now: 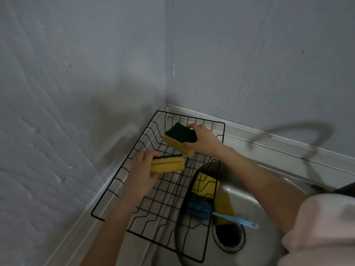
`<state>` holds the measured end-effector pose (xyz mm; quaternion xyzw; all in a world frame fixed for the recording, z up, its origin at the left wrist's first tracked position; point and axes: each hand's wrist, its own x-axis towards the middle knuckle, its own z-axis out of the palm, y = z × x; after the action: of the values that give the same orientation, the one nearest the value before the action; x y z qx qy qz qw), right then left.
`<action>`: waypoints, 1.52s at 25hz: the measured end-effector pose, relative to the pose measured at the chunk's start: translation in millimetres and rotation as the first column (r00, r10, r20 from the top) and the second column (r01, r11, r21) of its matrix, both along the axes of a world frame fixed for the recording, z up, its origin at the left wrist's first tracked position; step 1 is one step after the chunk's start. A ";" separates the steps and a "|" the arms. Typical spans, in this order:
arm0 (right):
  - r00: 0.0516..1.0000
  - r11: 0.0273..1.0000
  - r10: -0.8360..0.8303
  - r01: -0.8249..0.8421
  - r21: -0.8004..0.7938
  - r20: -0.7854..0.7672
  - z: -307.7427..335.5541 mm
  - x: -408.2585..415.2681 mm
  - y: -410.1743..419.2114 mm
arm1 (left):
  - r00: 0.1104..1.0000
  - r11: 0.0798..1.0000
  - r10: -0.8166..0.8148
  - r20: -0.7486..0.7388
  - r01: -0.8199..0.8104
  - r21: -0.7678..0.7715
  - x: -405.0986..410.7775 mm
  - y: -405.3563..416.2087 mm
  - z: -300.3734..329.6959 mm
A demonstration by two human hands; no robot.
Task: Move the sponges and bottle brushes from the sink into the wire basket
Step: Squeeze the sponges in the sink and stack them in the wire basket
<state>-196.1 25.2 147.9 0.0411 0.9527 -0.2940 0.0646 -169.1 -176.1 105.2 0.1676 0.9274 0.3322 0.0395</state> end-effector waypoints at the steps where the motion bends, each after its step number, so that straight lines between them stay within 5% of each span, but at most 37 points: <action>1: 1.000 1.000 0.011 -0.011 0.007 0.008 -3.2 -7.3 1.1 | 1.000 1.000 -0.011 -0.004 0.011 -0.014 -7.7 2.6 -3.2; 15: 0.995 0.997 0.073 -0.074 0.000 -0.068 -55.9 -60.8 -0.4 | 0.994 0.991 0.011 -0.108 -0.025 -0.130 -50.5 16.2 -31.0; 25: 0.993 0.997 0.069 -0.065 0.045 -0.095 -52.2 -56.8 -6.9 | 0.999 0.987 -0.006 -0.043 -0.001 -0.160 -29.2 4.8 -40.4; 38: 0.999 0.994 0.035 -0.035 0.101 0.005 -61.8 -70.6 -5.2 | 0.996 0.976 0.014 -0.093 -0.034 -0.217 -68.8 31.6 -41.8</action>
<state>-266.8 20.0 86.1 0.0283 0.9669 -0.2440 0.0693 -237.9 -144.4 63.3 0.1662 0.9610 0.2207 0.0113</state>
